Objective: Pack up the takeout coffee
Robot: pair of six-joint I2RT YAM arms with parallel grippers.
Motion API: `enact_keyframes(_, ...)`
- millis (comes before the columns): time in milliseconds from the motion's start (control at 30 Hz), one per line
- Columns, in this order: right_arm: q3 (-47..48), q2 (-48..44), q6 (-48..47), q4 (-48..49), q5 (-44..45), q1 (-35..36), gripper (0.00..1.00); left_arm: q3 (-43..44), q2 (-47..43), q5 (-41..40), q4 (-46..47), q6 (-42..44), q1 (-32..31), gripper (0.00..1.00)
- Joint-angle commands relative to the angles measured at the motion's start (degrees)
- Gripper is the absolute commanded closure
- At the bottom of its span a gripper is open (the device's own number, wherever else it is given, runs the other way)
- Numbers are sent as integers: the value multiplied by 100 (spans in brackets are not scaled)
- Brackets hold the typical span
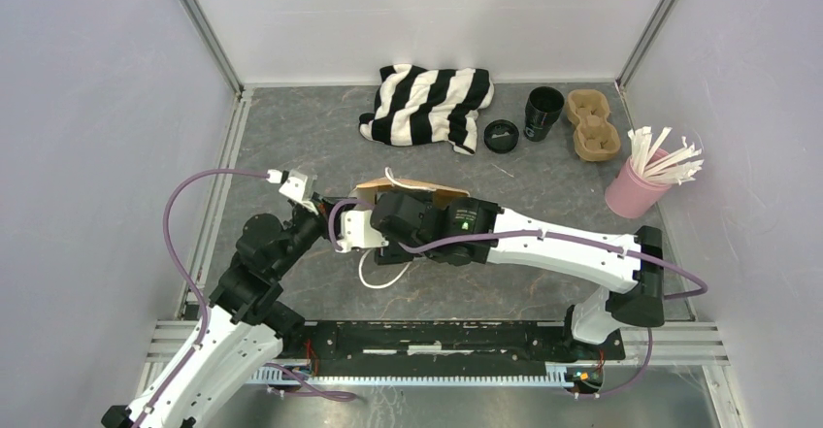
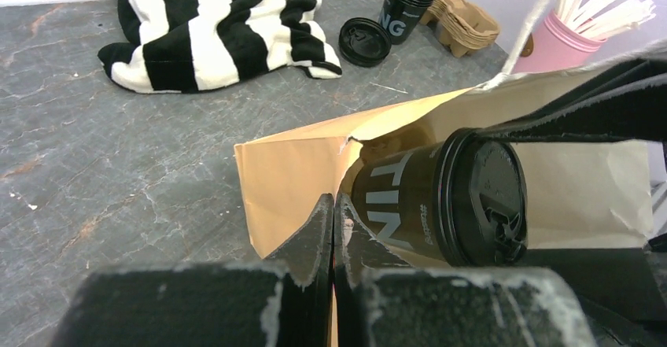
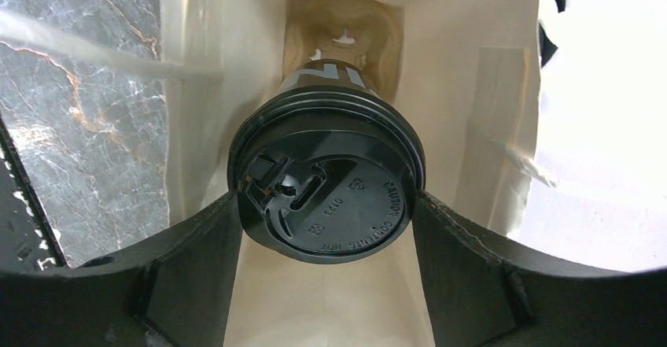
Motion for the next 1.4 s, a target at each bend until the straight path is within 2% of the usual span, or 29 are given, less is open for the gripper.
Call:
enact_keyframes(0, -120, 103, 235, 318, -82, 88, 40, -63, -44, -324, 89, -119, 20, 98)
enact_keyframes(333, 82, 577, 747, 200, 427, 126, 40, -204, -319, 9, -168, -391, 16, 98)
enact_keyframes(467, -145, 413, 726, 236, 554, 122, 41, -220, -369, -13, -249, -438, 16, 98)
enact_keyframes(667, -962, -98, 421, 516, 89, 68, 41, -361, -388, -134, -365, -494, 18, 98)
enact_keyframes(900, -928, -369, 468, 644, 117, -313, 41, -355, -372, -135, -446, -589, 16, 98)
enact_keyframes(1200, -909, -124, 183, 839, 158, -506, 41, -135, -303, 450, -382, -788, 15, 98)
enact_keyframes(1367, -923, -70, -266, 1020, -296, -651, 41, -81, -388, 600, -454, -695, 17, 98)
